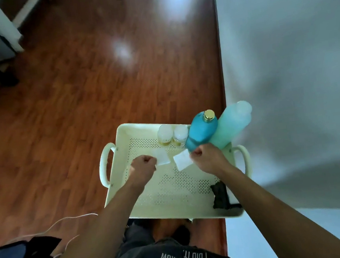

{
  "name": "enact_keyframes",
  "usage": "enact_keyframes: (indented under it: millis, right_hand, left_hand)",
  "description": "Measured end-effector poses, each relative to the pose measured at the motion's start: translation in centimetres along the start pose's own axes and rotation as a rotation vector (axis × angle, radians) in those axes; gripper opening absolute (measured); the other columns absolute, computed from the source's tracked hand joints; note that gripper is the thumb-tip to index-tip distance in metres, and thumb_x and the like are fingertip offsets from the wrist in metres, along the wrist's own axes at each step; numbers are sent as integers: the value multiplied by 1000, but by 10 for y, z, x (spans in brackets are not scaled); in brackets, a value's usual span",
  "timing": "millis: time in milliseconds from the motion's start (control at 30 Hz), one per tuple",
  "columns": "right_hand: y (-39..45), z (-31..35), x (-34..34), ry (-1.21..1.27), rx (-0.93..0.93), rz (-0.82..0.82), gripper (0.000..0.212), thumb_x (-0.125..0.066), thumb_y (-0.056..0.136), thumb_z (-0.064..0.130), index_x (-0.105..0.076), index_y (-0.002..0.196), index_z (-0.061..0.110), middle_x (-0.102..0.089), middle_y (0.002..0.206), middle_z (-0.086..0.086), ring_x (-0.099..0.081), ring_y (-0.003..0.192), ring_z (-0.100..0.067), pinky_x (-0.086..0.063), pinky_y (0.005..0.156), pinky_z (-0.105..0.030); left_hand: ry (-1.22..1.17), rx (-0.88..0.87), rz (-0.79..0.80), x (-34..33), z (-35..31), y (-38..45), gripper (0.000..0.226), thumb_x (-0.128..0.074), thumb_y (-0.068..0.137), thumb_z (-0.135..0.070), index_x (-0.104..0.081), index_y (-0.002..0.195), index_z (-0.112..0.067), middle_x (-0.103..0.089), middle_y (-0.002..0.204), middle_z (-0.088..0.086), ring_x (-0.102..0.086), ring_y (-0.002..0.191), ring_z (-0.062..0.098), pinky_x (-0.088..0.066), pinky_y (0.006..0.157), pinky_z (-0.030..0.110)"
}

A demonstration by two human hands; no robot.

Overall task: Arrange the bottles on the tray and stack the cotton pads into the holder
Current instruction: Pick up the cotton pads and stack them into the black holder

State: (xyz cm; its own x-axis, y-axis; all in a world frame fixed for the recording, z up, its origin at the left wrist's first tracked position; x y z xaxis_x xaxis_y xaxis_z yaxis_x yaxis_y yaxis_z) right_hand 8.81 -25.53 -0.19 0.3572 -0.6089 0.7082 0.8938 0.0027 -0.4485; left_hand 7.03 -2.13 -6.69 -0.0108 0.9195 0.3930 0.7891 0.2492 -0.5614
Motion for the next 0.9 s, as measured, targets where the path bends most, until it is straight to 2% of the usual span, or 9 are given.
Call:
enact_keyframes:
  millis: [67,133,300,367,433,533,667,800,900]
  right_hand:
    - [-7,-5,10,24,18,-43,44,-59,90,27,-45,49,19,-47,41,9,-41,45,-6,-31,47,-26]
    - [-19,-14,21,84,0,-75,42,-62,89,28,-49,49,21,-50,41,15,-43,46,-4,-32,48,-25]
    - [-49,-41,48,216,-12,-119,26,-64,89,28,-69,68,13,-67,62,4,-57,60,-7,-46,63,-28]
    - [-61,-57,56,270,-39,-137,23,-67,89,29,-71,69,20,-68,62,11,-58,59,-1,-48,63,-26]
    - [-75,-76,63,351,-95,-154,20,-70,89,30,-73,70,26,-71,67,12,-60,61,0,-49,58,-20]
    - [-93,-102,64,412,-167,-158,13,-72,89,30,-76,78,25,-73,76,8,-62,64,-1,-44,54,-15]
    - [-114,-127,58,439,-238,-146,12,-71,90,28,-76,81,22,-70,72,3,-58,48,3,-39,39,-10]
    - [-128,-138,45,439,-257,-106,13,-71,91,23,-75,79,19,-75,80,-12,-66,53,-6,-50,41,-20]
    - [-130,-141,38,419,-246,-107,13,-70,91,24,-74,80,16,-76,77,-9,-73,72,-29,-64,66,-43]
  left_hand:
    - [-37,-5,28,-5,-2,-7,12,-65,90,-26,-71,82,-18,-65,65,-3,-54,56,12,-42,53,24]
    - [-63,-17,58,-12,-4,-17,11,-66,90,-25,-71,84,-17,-63,65,-3,-52,56,13,-40,54,23]
    - [-118,-17,109,-30,-11,-41,11,-67,88,-25,-73,86,-16,-58,61,-7,-47,54,11,-37,48,23]
    - [-159,-5,149,-37,-10,-50,12,-68,88,-26,-73,88,-15,-55,57,-8,-43,50,11,-34,45,23]
    - [-208,2,198,-47,-11,-58,16,-69,85,-29,-73,89,-14,-50,53,-9,-39,47,10,-31,44,23]
    - [-233,-4,258,-62,-15,-71,25,-69,77,-34,-72,90,-13,-47,50,-9,-35,44,9,-28,42,22]
    - [-220,-8,301,-78,-16,-83,14,-68,86,-25,-71,90,-12,-47,50,-8,-33,42,10,-27,42,21]
    - [-230,-6,369,-89,-17,-94,10,-67,89,-21,-69,88,-11,-44,51,-8,-30,43,10,-24,42,21]
    - [-231,5,402,-94,-18,-101,8,-66,92,-18,-67,89,-10,-42,52,-7,-28,43,10,-22,41,21]
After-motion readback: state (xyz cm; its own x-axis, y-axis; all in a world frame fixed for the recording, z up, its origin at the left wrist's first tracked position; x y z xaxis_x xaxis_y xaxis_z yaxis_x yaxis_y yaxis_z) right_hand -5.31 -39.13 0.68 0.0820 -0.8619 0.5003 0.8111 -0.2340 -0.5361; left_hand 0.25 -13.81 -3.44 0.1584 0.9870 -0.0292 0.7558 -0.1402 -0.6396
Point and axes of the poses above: each hand's wrist, its own y-axis towards the middle knuckle, its own x-axis out of the back of the hand, z = x × y, the point moved 5 cm from there along y, towards the middle knuckle
